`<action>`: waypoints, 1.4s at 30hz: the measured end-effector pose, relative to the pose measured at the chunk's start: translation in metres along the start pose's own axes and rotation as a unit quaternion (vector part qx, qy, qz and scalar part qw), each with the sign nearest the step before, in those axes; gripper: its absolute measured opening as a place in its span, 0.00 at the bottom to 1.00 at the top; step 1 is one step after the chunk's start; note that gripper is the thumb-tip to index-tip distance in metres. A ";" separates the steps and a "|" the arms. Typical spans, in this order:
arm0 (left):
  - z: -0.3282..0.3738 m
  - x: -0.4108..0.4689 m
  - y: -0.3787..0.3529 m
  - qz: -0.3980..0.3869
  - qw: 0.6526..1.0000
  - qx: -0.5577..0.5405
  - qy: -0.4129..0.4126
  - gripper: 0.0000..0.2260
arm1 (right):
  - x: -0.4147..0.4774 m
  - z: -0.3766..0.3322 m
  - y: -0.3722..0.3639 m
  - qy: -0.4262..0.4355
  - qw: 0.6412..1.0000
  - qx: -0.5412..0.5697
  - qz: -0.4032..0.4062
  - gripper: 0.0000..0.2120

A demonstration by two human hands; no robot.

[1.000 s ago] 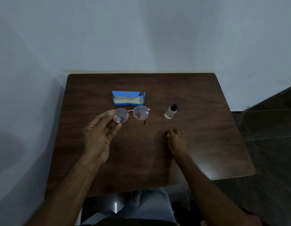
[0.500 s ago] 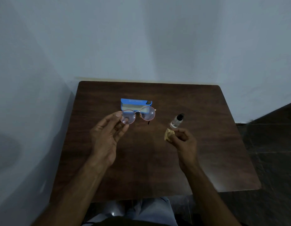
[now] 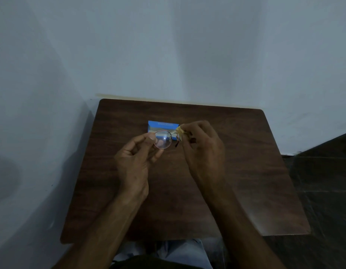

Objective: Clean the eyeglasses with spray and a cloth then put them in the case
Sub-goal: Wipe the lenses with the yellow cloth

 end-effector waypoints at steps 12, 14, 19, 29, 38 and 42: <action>0.026 -0.008 -0.010 -0.017 0.999 -0.048 -0.020 0.07 | 0.006 -0.018 0.021 0.022 1.000 0.013 0.016 0.09; 0.028 -0.010 -0.012 -0.019 0.998 -0.055 -0.021 0.07 | 0.001 -0.027 0.024 0.046 0.999 -0.009 0.016 0.11; 0.033 -0.017 -0.019 -0.038 0.997 -0.065 -0.027 0.08 | 0.016 -0.022 0.036 0.045 0.997 -0.029 0.056 0.09; 0.048 -0.020 -0.021 -0.039 0.994 -0.074 -0.065 0.06 | 0.022 -0.030 0.050 0.069 0.991 -0.069 0.087 0.09; 0.068 -0.025 -0.027 -0.053 0.989 -0.112 -0.081 0.05 | 0.021 -0.048 0.053 0.092 0.990 -0.068 0.089 0.12; 0.070 -0.027 -0.028 -0.060 0.990 -0.108 -0.074 0.05 | 0.039 -0.054 0.062 0.081 0.989 -0.049 0.113 0.09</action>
Point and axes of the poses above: each hand's wrist, its own x-axis towards the middle knuckle, its own y-axis out of the back of the hand, z = x × y, the point moved 8 cm from there along x, towards the middle knuckle, and after that the axes turned 8 degrees about z, right-handed, at the moved point
